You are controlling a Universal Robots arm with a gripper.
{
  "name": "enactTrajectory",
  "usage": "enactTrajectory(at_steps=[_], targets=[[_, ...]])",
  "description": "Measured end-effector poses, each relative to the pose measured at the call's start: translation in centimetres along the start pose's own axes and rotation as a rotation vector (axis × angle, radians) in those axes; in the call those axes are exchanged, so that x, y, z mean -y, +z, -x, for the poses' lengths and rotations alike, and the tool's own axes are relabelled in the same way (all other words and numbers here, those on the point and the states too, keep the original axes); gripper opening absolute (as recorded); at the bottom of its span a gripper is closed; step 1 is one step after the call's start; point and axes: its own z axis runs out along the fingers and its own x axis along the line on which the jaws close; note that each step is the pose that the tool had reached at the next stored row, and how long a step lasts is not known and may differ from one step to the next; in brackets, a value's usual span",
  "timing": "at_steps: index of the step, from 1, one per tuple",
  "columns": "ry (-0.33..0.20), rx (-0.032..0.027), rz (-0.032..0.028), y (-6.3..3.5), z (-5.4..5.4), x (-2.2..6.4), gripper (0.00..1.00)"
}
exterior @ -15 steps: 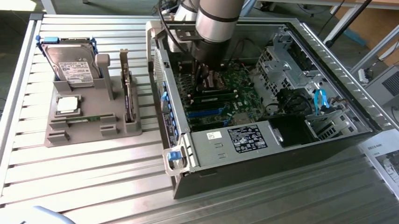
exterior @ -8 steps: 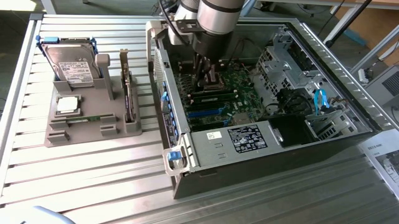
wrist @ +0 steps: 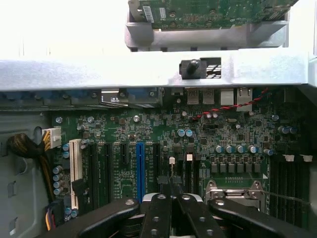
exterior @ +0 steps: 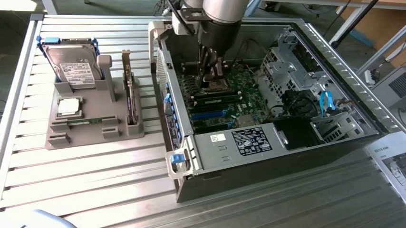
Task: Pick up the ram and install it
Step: 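Press down the ram until it locks into place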
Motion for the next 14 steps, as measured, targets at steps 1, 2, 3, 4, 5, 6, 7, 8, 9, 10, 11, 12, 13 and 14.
enactTrajectory(at_steps=[1,2,3,4,5,6,7,8,9,10,11,12,13,14], targets=[[0.000,-0.0016,0.0001,-0.26,0.0,0.00,0.10],[0.000,-0.0031,0.0001,-0.50,0.0,-0.01,0.10],[0.000,-0.0045,0.0000,-0.72,0.0,-0.01,0.10],[0.000,-0.0061,0.0000,-0.95,0.0,-0.01,0.10],[0.000,-0.0079,0.0000,-1.17,0.0,-0.02,0.10],[0.000,-0.0096,-0.0001,-1.40,-0.1,-0.02,0.10],[0.000,-0.0113,-0.0001,-1.63,-0.1,-0.02,0.10],[0.000,-0.0132,-0.0001,-1.85,-0.1,-0.03,0.10],[0.000,-0.0150,-0.0001,-2.05,-0.1,-0.03,0.10],[0.000,-0.0169,-0.0001,-2.24,-0.1,-0.03,0.10],[0.000,-0.0189,-0.0001,-2.41,-0.1,-0.04,0.10],[0.000,-0.0211,-0.0002,-2.64,-0.1,-0.04,0.10],[0.000,-0.0230,-0.0003,-2.87,-0.1,-0.04,0.10],[0.000,-0.0250,-0.0003,-3.14,-0.1,-0.05,0.10]])
